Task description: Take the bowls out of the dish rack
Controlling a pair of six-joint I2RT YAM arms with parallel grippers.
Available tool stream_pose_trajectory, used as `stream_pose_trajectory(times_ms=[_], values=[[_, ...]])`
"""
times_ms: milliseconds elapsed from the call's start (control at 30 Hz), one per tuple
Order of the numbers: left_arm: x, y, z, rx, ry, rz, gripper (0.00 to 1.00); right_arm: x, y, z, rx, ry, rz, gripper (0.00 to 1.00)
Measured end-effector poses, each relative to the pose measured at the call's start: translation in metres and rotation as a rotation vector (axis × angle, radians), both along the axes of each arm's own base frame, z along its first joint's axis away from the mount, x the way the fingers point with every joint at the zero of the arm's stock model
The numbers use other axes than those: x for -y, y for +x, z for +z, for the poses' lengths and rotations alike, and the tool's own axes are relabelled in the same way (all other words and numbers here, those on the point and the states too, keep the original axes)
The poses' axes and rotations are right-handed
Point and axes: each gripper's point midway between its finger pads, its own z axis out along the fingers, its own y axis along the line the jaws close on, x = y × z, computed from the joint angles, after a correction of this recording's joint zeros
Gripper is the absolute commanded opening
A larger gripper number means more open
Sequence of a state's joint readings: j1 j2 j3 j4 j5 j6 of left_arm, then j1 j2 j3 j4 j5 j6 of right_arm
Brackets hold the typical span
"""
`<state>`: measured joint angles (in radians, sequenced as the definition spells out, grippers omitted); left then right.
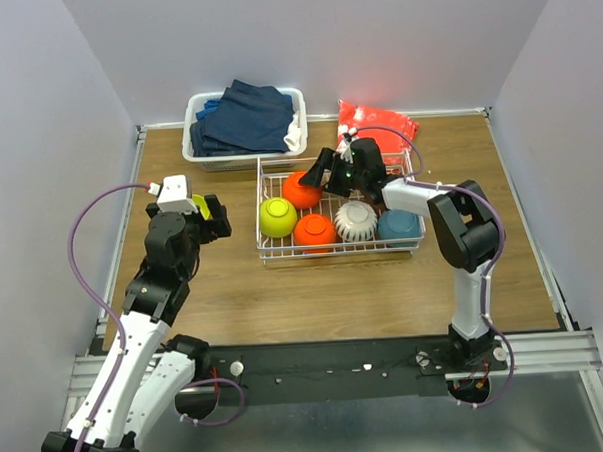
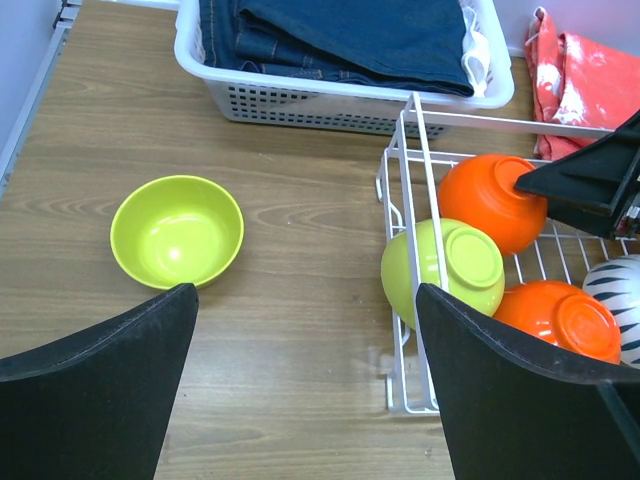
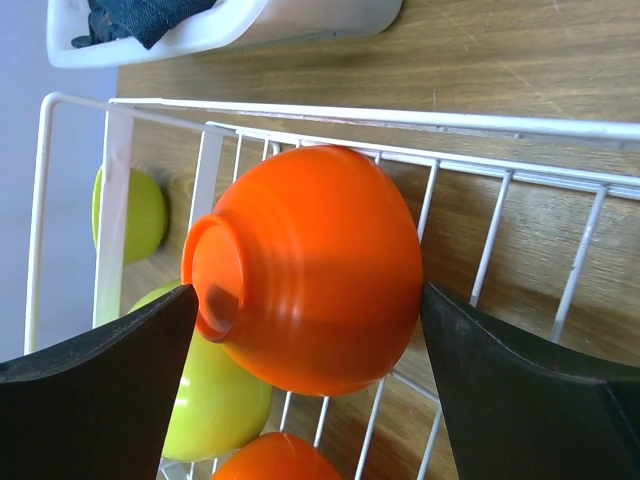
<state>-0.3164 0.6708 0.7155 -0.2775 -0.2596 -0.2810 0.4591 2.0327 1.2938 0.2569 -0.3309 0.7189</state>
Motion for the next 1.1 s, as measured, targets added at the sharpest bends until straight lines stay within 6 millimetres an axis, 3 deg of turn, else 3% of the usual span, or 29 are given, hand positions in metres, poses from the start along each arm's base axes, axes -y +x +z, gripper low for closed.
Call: stream_pose_trajectory(times_ms=[267, 533, 800, 1100], values=[[0.001, 0.002, -0.003, -0.011, 0.003, 0.000, 0.99, -0.005, -0.005, 0.000, -0.020, 0.032, 0.038, 0.91], [0.001, 0.002, -0.004, -0.015, 0.005, 0.000, 0.99, -0.004, -0.007, 0.001, -0.035, 0.043, 0.053, 0.64], [0.001, 0.002, -0.004, -0.015, 0.004, 0.000, 0.99, -0.002, -0.008, 0.013, 0.003, 0.033, 0.072, 0.41], [0.001, 0.002, -0.004, -0.015, 0.004, 0.000, 0.99, 0.010, -0.012, 0.040, 0.100, -0.060, 0.100, 0.31]])
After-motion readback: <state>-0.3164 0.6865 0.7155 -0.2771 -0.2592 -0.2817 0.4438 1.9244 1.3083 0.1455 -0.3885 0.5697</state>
